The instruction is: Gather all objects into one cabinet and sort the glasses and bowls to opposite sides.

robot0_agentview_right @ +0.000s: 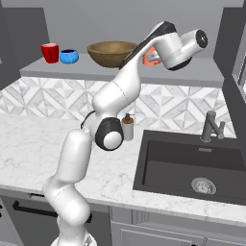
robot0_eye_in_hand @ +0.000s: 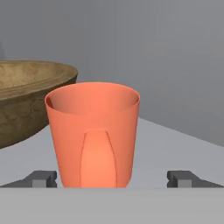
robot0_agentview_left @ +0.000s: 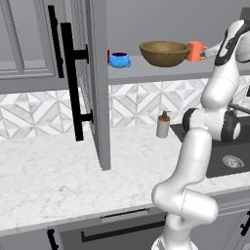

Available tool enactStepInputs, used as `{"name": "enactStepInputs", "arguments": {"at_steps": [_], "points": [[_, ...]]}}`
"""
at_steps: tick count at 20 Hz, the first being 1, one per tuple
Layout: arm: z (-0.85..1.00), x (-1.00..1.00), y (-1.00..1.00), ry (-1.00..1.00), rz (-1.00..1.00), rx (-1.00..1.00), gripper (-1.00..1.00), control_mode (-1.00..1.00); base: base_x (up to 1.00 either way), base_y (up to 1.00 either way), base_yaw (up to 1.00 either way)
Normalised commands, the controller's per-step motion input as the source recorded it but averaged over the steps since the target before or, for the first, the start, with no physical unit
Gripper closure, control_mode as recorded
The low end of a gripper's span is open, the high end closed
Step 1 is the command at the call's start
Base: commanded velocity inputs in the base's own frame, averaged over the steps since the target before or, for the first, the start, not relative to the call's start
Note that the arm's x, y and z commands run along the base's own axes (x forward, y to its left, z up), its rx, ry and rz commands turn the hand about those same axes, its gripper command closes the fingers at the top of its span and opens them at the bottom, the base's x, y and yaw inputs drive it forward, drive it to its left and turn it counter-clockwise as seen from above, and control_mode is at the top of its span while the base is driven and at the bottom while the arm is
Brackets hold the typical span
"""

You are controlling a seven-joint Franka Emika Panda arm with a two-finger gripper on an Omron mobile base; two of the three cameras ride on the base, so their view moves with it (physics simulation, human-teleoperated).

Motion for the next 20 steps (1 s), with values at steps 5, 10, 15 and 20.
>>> {"name": "enactStepInputs", "arguments": {"at_steps": [5, 10, 15, 20], "points": [[0.00, 0.00, 0.19, 0.00, 0.00, 0.00, -1.00, -1.00, 0.00, 0.00, 0.00], [0.00, 0.00, 0.04, 0.00, 0.00, 0.00, -1.00, -1.00, 0.00, 0.00, 0.00], [0.00, 0.00, 0.00, 0.00, 0.00, 0.00, -1.00, -1.00, 0.00, 0.00, 0.00], [0.00, 0.00, 0.00, 0.00, 0.00, 0.00, 1.00, -1.00, 0.00, 0.00, 0.00]]}}
